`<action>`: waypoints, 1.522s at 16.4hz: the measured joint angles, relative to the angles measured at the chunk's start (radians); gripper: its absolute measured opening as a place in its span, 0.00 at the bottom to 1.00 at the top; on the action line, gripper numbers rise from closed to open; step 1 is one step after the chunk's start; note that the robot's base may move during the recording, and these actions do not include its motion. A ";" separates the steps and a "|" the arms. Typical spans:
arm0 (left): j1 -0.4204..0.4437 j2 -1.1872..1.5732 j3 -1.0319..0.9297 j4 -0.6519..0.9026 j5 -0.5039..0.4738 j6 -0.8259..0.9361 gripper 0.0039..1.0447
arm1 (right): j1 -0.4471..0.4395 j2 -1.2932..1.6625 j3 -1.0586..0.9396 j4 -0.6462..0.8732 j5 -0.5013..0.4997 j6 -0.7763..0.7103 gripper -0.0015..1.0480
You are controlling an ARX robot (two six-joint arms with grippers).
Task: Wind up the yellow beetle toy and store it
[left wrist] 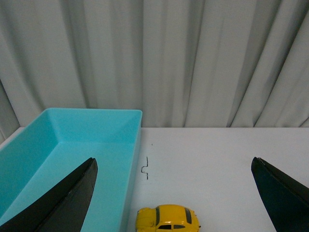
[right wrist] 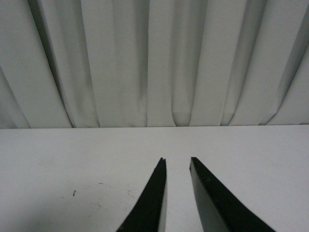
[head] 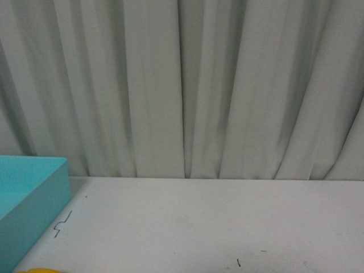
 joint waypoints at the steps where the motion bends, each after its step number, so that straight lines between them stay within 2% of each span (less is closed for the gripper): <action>1: 0.000 0.000 0.000 0.000 0.000 0.000 0.94 | 0.000 0.000 0.000 0.000 0.000 0.000 0.27; 6: 0.000 0.000 0.000 0.000 0.000 0.000 0.94 | 0.000 0.000 0.000 0.000 0.000 0.000 0.86; 7: 0.000 0.000 0.000 0.000 0.000 0.000 0.94 | 0.000 0.000 0.000 0.000 0.000 0.000 0.96; 8: -0.008 0.013 0.019 -0.072 -0.020 -0.032 0.94 | 0.000 0.000 0.000 0.000 0.000 0.000 0.93; 9: -0.027 0.201 0.122 -0.226 -0.091 -0.169 0.94 | 0.000 0.000 0.000 0.000 -0.001 0.000 0.94; 11: -0.003 0.446 0.222 -0.054 -0.104 -0.282 0.94 | 0.000 0.000 0.000 -0.001 0.000 0.000 0.94; 15: -0.008 1.001 0.375 0.317 -0.061 -0.158 0.94 | 0.000 0.000 0.000 0.000 0.000 0.000 0.94; 17: -0.016 1.231 0.504 0.433 0.008 0.031 0.94 | 0.000 0.000 0.000 0.000 0.000 0.000 0.94; 18: -0.020 1.326 0.588 0.405 0.060 0.152 0.94 | 0.000 0.000 0.000 0.000 0.000 0.000 0.94; 19: -0.031 1.396 0.652 0.344 0.127 0.287 0.94 | 0.000 0.000 0.000 0.000 0.000 0.000 0.94; 21: -0.060 1.471 0.739 0.153 0.176 0.592 0.94 | 0.000 0.000 0.000 0.000 0.000 0.000 0.94; 24: -0.072 1.532 0.784 -0.084 0.156 0.999 0.94 | 0.000 0.000 0.000 0.000 0.000 0.000 0.94; 25: -0.074 1.551 0.785 -0.115 0.122 1.108 0.94 | 0.000 0.000 0.000 0.000 0.000 0.000 0.94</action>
